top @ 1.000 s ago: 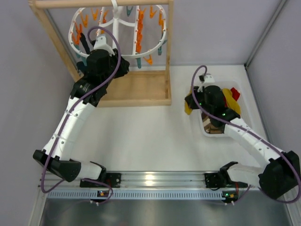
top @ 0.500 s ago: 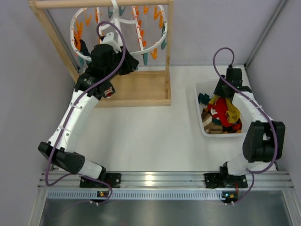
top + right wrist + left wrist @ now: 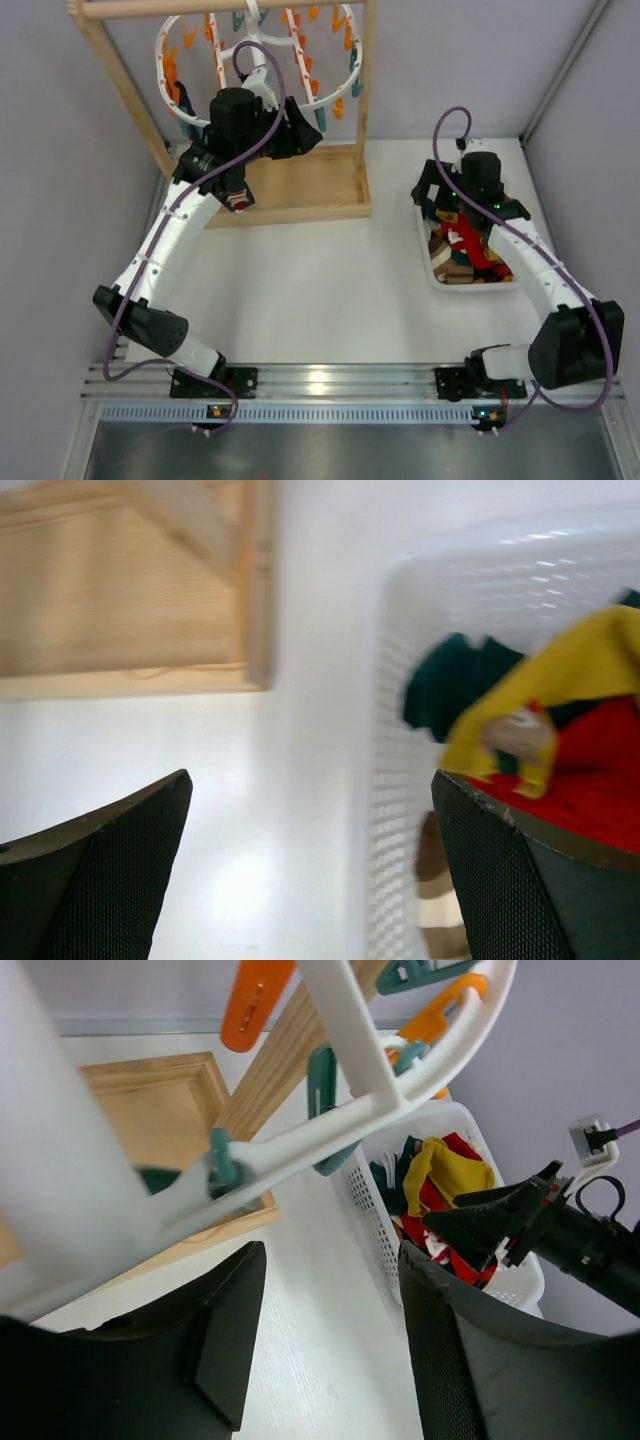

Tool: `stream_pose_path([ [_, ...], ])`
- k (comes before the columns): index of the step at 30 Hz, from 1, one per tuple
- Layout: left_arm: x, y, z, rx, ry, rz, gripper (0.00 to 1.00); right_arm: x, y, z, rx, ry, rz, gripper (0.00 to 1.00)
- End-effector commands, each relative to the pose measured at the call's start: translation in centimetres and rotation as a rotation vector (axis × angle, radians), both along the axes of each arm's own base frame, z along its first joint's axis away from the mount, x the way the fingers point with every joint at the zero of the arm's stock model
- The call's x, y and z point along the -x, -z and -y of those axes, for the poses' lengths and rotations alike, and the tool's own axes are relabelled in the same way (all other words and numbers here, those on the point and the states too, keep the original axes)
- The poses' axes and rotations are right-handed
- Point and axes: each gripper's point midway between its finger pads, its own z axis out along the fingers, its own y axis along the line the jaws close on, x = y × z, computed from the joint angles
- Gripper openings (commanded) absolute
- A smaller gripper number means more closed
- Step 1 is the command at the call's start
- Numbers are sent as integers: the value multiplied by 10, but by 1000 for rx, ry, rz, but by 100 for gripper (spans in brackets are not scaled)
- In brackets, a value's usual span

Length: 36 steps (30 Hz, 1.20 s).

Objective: Remove the socks clipped to the hanger

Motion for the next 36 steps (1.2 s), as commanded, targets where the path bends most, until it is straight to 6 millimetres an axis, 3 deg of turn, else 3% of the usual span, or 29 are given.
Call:
stream_pose_path([
  [1,16,-41,4,52,47,117,63,8,-49,-58,-141,-188,173,100],
  [3,16,-34,-4,32,11,112,73,11,-52,-71,-142,-222,178,99],
  [4,25,-41,-10,35,0,132,75,16,-52,-83,-144,-254,173,100],
  [8,38,-24,-35,-12,-87,125,87,22,-54,-116,-155,-340,178,99],
  [9,41,-21,-41,-26,-105,129,97,24,-55,-123,-161,-359,185,99],
  [10,40,-5,-55,-64,-170,102,99,30,-56,-138,-170,-407,190,99],
  [11,51,-13,-64,-61,-195,126,99,34,-55,-147,-176,-434,195,100],
  [14,62,3,-93,-121,-301,112,99,49,-68,-190,-214,-574,295,99],
  [16,79,-2,-116,-137,-371,130,99,63,-86,-223,-259,-669,401,99],
  [17,84,9,-131,-177,-433,107,99,67,-82,-233,-258,-694,415,99],
  [18,97,2,-145,-174,-472,127,99,67,-92,-243,-265,-702,473,99],
  [19,102,4,-155,-190,-511,121,99,78,-94,-262,-267,-740,494,100],
  [20,111,11,-174,-240,-583,103,99,78,-91,-275,-245,-756,508,99],
  [22,128,9,-198,-267,-665,112,99,87,-103,-301,-262,-771,578,100],
  [25,152,16,-228,-321,-764,108,99,88,-109,-348,-302,-816,651,100],
  [28,174,19,-249,-304,-836,139,99,86,-113,-378,-333,-842,678,99],
  [31,191,22,-259,-266,-862,166,99,64,-111,-416,-345,-844,699,100],
  [36,209,30,-273,-241,-895,194,99,34,-95,-449,-318,-822,720,99],
])
